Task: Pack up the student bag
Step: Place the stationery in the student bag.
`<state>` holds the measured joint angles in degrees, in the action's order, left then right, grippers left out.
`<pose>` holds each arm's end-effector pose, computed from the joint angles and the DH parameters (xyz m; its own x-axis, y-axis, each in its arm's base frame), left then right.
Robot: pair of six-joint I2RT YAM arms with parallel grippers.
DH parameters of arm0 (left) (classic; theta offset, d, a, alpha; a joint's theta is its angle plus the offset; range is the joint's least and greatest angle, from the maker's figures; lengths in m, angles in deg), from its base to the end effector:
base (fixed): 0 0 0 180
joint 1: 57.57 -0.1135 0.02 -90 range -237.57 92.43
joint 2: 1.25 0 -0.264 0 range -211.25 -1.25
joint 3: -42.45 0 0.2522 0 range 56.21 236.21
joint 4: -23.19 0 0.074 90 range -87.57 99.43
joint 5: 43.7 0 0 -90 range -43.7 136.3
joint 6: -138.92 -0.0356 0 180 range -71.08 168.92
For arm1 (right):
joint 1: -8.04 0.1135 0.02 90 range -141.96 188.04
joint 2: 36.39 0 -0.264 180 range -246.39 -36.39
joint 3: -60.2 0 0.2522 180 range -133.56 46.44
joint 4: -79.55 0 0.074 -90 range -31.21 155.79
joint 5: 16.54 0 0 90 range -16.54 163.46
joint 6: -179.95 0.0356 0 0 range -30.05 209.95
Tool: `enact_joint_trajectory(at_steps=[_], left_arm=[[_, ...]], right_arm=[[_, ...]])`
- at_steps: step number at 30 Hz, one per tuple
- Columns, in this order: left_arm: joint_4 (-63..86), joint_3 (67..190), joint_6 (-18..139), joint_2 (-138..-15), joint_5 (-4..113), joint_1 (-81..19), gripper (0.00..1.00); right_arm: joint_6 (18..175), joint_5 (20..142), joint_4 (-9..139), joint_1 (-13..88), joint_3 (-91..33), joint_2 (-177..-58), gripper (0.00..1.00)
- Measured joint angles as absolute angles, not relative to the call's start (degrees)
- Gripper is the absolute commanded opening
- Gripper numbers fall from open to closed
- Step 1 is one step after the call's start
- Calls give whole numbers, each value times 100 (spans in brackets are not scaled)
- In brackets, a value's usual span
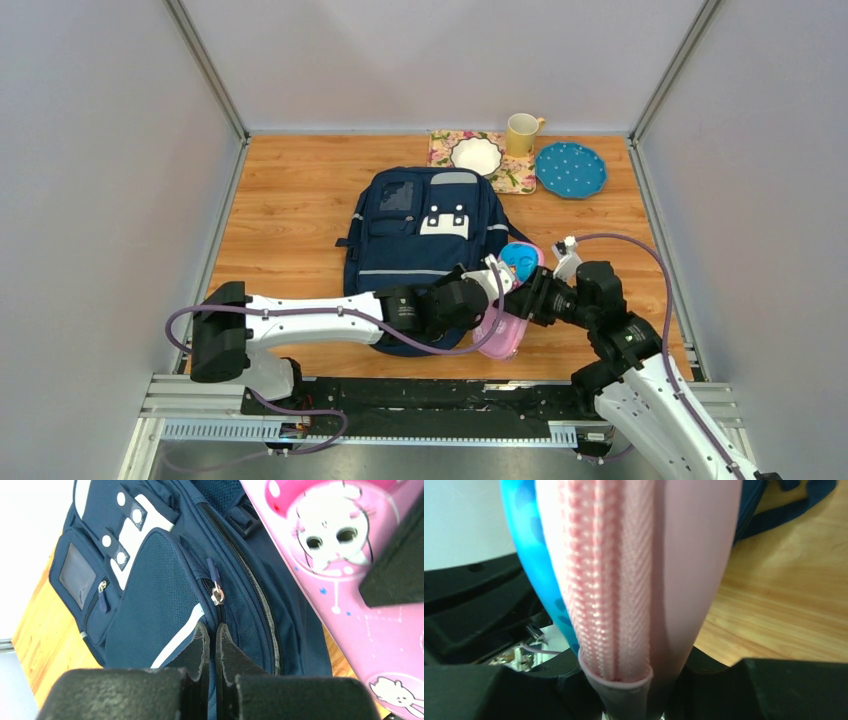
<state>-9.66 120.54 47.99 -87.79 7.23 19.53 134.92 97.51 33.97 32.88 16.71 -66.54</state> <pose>0.0955 -0.3166 0.2729 -0.1368 0.6536 -0.7444 0.6534 0.6243 0.4281 0.1093 0.0666 0.2475 -0.8347 0.3248 -0.4448 -0.1506 0.6422 0.7516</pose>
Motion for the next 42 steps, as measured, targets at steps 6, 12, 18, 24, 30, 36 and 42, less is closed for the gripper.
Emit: enact_joint_trajectory(at_steps=[6, 12, 18, 24, 30, 36, 42], left_arm=[[-997, 12080, 4793, -8508, 723, 1867, 0], [-1010, 12153, 4793, -8396, 773, 1747, 0], [-1018, 12214, 4790, -8396, 845, 1701, 0], [-1018, 12260, 4793, -8392, 878, 1653, 0], [-1023, 12260, 4793, -8318, 915, 1618, 0], [-1021, 12262, 4806, -8233, 972, 1581, 0], [-1027, 12201, 4991, -8016, 1044, 1553, 68]], right_arm=[[14126, 10321, 3795, 3288, 2226, -6667, 7], [14950, 10927, 4611, 3299, 2774, -6711, 4], [15354, 11167, 5240, 3709, 2857, -7137, 4], [15778, 11148, 6333, 4582, 2862, -8243, 3], [15940, 11148, 7216, 4700, 2659, -9211, 4], [16045, 11032, 8044, 4715, 2274, -10273, 5], [16202, 10249, 8967, 4717, 2294, -10842, 4]])
